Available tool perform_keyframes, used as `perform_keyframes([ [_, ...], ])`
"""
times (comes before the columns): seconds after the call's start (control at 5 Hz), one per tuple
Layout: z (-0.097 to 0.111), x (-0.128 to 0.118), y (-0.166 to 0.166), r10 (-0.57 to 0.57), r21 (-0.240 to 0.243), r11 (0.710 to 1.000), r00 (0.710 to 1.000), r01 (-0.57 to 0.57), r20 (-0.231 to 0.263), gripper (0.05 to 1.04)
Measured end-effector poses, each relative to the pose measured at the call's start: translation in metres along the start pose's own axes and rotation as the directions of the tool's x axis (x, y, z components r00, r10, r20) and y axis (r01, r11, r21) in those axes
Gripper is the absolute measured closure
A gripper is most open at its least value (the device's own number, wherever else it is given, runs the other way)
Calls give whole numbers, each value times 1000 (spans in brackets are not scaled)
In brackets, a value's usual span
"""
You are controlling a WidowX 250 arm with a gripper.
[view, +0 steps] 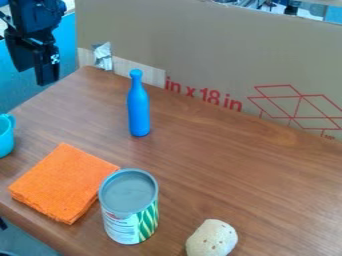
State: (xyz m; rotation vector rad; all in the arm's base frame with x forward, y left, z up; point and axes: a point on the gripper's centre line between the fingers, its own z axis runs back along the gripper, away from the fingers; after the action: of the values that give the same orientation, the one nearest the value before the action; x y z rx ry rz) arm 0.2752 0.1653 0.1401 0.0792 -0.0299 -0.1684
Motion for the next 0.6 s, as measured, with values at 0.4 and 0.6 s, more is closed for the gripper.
perform_keyframes([
  [0.4, -15, 12, -18, -91, -32, 995, 996, 91, 3, 78],
  [0.6, -13, 22, -38, -89, -21, 996, 996, 90, 24, 78],
])
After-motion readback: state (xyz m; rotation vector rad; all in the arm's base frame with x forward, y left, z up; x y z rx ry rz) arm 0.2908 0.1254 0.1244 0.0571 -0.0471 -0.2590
